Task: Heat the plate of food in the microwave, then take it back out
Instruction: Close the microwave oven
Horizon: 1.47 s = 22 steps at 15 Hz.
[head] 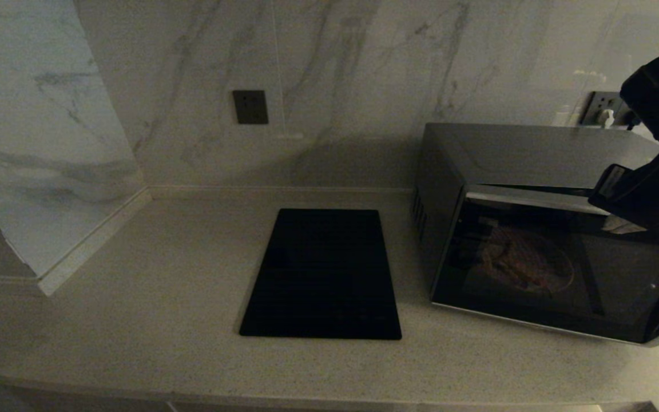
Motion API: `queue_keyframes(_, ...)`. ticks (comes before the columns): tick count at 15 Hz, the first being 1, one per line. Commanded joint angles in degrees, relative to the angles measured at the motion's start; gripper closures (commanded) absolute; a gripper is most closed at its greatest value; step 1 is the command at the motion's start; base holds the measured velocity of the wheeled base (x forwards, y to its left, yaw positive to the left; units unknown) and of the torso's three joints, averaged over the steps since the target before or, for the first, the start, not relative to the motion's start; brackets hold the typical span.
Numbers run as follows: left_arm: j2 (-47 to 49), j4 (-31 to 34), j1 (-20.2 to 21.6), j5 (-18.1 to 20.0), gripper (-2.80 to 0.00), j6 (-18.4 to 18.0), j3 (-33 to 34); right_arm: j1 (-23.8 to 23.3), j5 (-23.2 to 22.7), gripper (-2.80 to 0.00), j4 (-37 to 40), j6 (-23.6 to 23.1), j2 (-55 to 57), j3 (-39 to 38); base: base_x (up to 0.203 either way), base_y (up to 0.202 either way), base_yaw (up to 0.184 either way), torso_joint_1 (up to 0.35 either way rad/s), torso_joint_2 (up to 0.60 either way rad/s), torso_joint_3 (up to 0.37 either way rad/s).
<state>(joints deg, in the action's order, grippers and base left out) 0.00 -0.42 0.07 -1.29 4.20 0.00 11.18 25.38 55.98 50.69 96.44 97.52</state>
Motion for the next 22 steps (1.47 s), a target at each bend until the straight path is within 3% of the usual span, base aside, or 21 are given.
queue_keyframes(1, 0.1, 0.0, 0.0, 0.0, 0.00, 0.0, 0.0, -0.2, 0.2, 0.00, 0.0, 0.3, -0.3, -0.2, 0.000, 0.000, 0.000, 0.000, 0.00, 0.000)
queue_keyframes(10, 0.1, 0.0, 0.0, 0.0, 0.00, 0.0, 0.0, -0.3, 0.2, 0.00, -12.1, -2.3, -0.9, -6.0, 0.000, 0.000, 0.000, 0.000, 0.00, 0.000)
queue_keyframes(16, 0.0, 0.0, 0.0, 0.0, 0.00, 0.0, 0.0, -1.2, 0.1, 0.00, -13.4, -2.7, -1.3, -7.2, 0.000, 0.000, 0.000, 0.000, 0.00, 0.000)
queue_keyframes(22, 0.0, 0.0, 0.0, 0.0, 0.00, 0.0, 0.0, -1.6, 0.2, 0.00, -23.4, -5.0, -2.0, -12.7, 0.000, 0.000, 0.000, 0.000, 0.00, 0.000)
